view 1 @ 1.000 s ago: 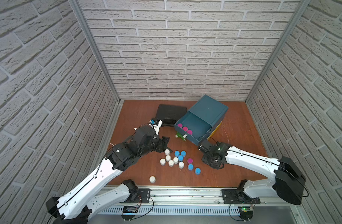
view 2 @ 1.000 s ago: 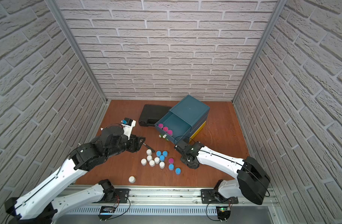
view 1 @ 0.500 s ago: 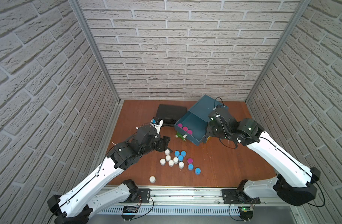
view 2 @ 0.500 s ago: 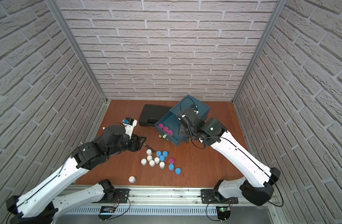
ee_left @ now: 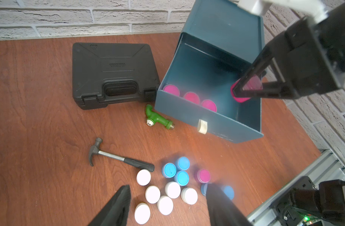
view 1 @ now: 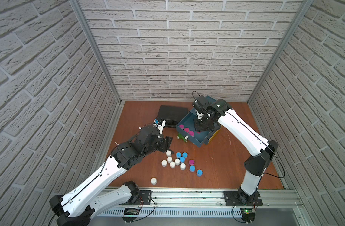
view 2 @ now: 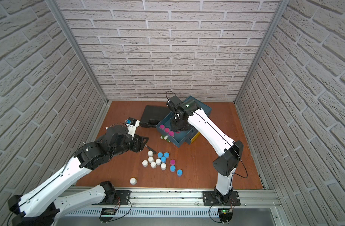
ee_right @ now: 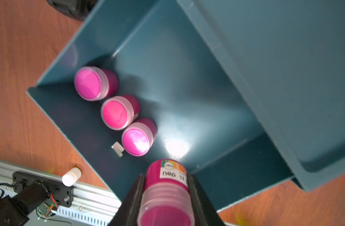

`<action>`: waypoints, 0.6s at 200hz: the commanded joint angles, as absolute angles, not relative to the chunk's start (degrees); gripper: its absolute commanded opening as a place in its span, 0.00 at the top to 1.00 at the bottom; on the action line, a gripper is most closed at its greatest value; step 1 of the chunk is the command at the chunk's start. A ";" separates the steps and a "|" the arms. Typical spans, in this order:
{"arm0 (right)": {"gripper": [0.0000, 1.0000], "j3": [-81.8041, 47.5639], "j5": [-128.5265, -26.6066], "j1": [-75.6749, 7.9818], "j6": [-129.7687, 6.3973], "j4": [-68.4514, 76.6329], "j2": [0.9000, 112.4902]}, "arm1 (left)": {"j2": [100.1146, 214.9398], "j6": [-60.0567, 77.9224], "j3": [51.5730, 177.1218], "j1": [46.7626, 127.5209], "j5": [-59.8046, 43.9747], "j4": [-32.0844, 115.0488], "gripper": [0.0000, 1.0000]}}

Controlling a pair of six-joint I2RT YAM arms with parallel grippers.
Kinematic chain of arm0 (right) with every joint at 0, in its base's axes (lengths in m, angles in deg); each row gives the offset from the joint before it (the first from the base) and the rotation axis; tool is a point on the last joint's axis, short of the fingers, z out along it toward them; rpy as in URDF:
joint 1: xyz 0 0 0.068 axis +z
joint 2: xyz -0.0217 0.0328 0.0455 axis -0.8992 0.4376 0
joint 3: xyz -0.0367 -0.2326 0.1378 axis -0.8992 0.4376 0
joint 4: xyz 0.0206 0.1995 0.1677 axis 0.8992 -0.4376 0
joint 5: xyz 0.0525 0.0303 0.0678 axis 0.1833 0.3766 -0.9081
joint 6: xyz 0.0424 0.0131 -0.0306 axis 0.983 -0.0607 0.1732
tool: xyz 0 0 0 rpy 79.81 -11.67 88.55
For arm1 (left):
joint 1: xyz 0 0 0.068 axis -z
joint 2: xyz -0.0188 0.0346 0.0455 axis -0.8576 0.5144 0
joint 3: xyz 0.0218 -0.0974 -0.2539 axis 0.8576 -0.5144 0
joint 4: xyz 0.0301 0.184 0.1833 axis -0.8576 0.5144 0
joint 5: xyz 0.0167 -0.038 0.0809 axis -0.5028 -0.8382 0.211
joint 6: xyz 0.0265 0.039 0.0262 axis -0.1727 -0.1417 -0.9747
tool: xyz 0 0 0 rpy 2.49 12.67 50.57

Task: Put the paint cans in the drawer according to color
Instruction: Place the paint can in the drawer.

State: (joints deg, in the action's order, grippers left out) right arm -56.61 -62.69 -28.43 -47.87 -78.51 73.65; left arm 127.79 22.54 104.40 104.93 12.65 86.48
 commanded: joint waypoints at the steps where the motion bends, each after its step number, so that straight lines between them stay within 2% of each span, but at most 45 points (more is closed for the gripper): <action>1: 0.98 -57.92 -64.82 -28.54 -50.17 -81.67 74.10 | 127.40 21.84 105.62 105.19 13.66 83.90 0.34; 120: 0.98 -57.96 -67.81 -28.56 -51.31 -79.48 79.11 | 127.71 21.67 105.92 105.15 13.54 83.98 0.34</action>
State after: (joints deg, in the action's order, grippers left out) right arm -56.68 -67.13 -28.43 -51.24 -80.06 78.98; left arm 127.94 22.37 104.51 104.93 13.05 86.28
